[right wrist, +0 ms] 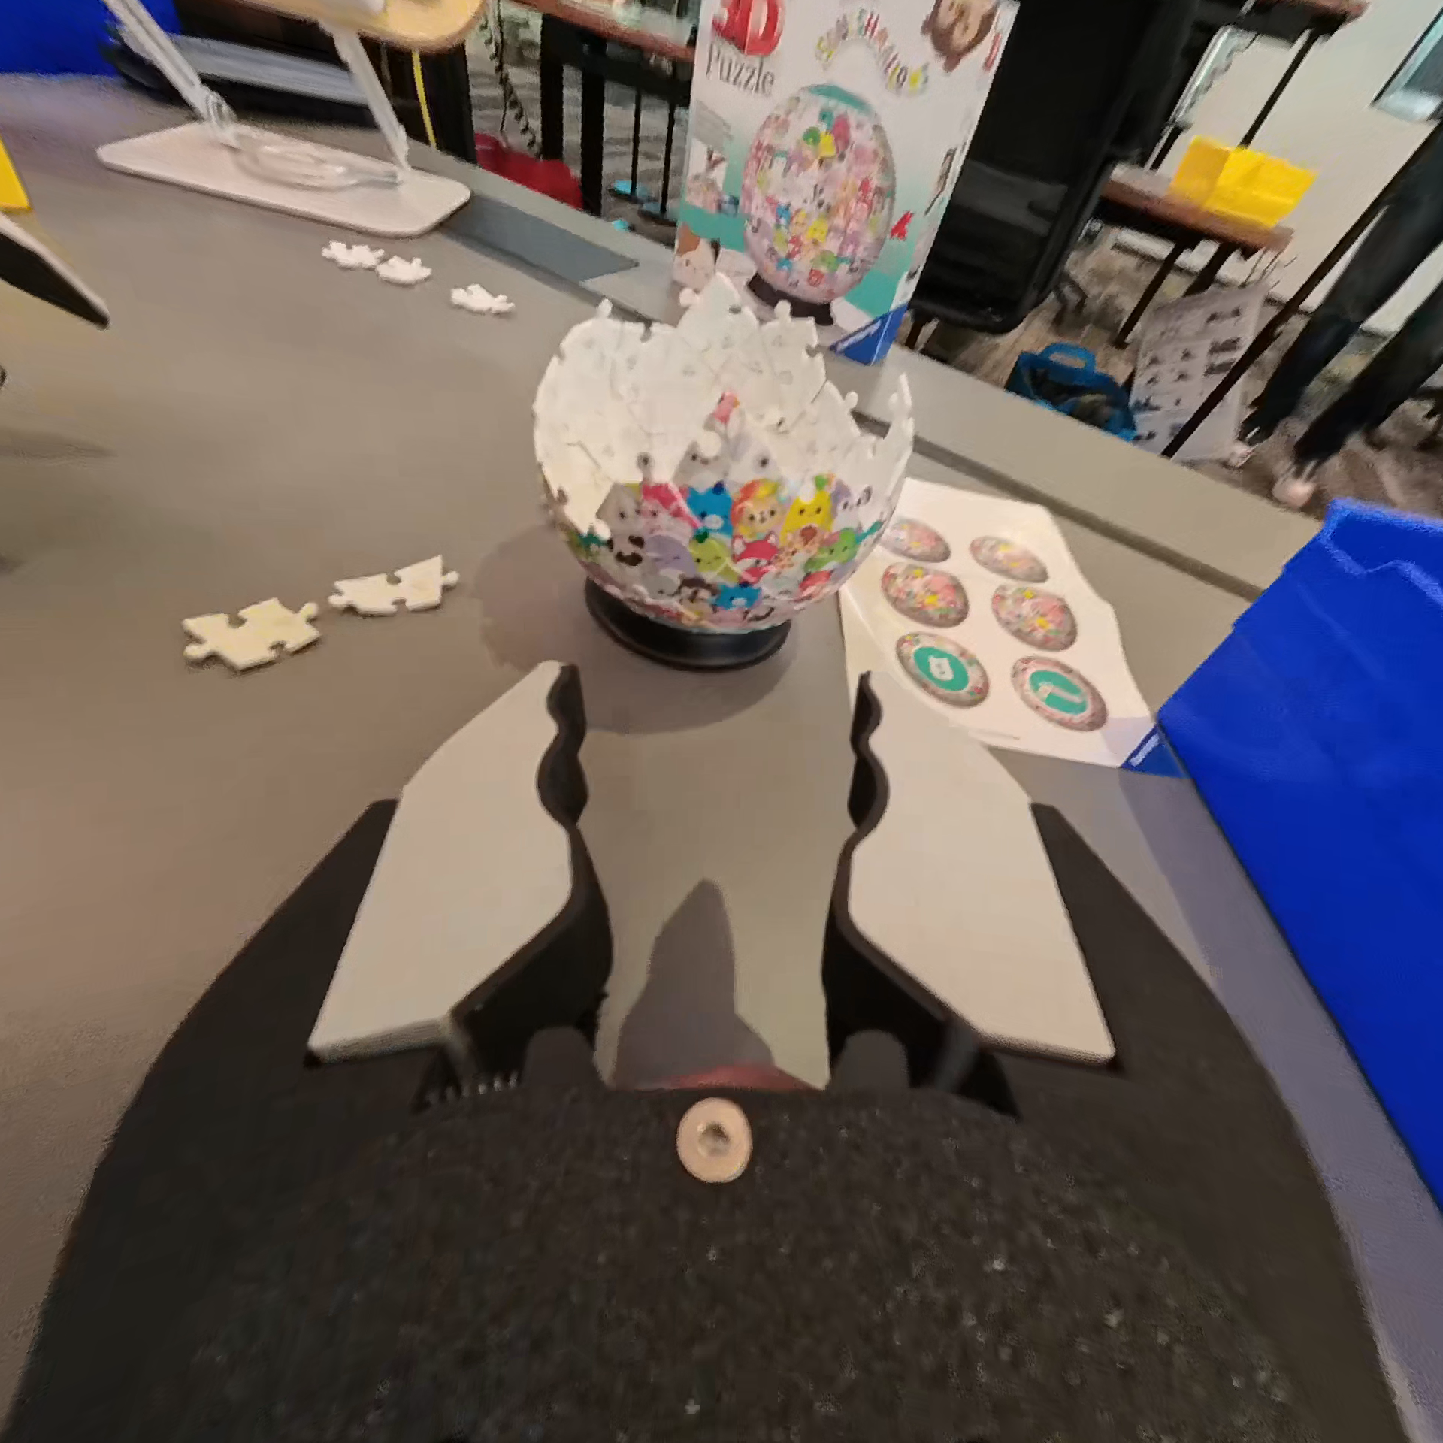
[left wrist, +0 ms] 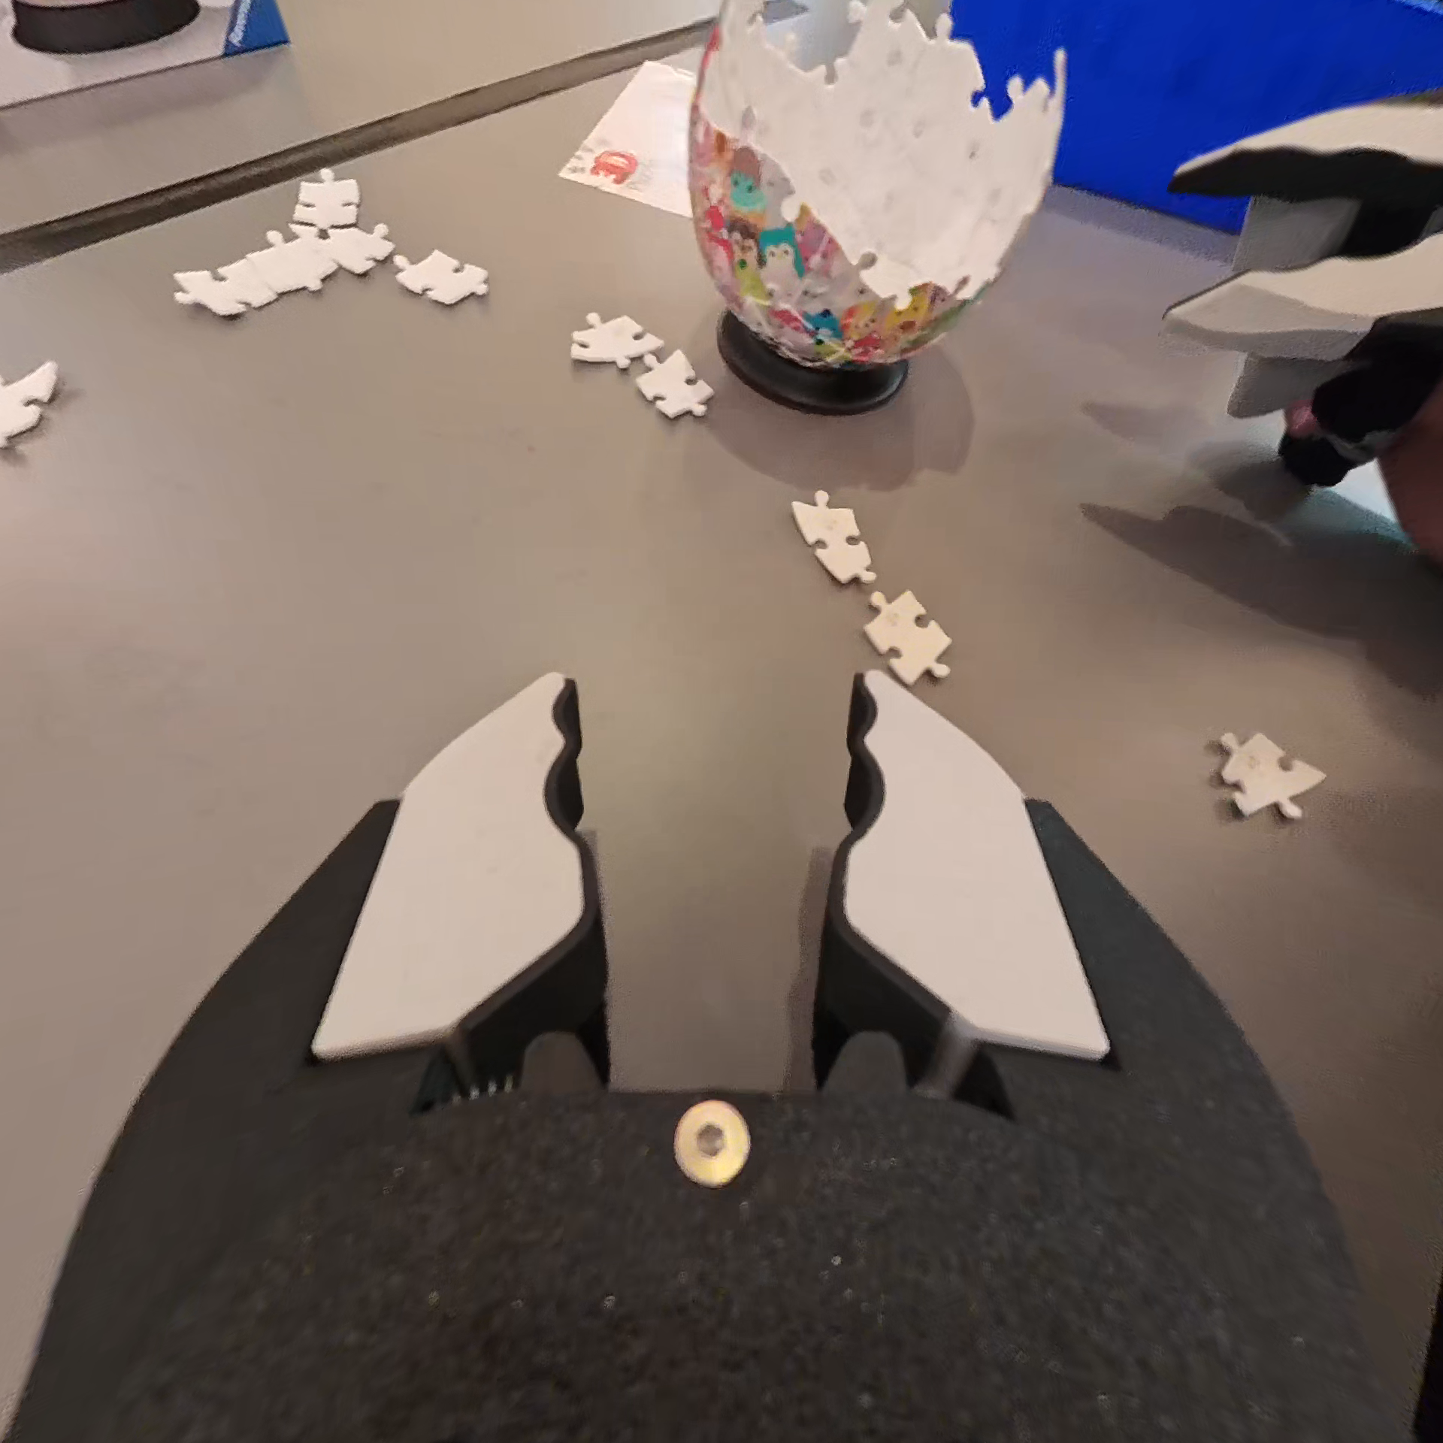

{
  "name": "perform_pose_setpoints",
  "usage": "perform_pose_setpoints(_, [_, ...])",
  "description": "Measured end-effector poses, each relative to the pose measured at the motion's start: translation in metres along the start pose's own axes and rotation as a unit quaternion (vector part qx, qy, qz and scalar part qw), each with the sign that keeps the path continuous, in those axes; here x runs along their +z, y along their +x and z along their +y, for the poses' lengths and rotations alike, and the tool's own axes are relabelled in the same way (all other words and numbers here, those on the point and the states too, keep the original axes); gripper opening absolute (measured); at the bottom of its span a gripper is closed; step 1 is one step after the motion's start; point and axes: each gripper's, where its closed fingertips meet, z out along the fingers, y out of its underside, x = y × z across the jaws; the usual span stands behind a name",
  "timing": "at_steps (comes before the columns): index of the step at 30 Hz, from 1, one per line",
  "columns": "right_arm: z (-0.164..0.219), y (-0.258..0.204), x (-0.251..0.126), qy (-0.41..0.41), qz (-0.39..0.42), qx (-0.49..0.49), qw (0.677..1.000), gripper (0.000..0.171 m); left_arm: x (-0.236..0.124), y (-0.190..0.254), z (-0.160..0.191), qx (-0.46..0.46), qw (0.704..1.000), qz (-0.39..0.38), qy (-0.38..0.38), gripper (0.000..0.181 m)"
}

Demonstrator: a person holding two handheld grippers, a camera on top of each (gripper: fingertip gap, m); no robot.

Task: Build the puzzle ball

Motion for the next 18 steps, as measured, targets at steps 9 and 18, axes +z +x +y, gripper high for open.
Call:
perform_pose_setpoints(9, [-0.018, 0.015, -0.007, 0.085, -0.017, 0.084, 0.993, 0.069, 0.008, -0.022, 0.002, -0.048, 0.999, 0.009, 0.016, 0.065])
perform_pose_setpoints(18, [-0.012, 0.007, 0.003, 0.043, -0.007, 0.043, 0.998, 0.068, -0.031, -0.027, -0.013, -0.098, 0.993, 0.047, 0.051, 0.043])
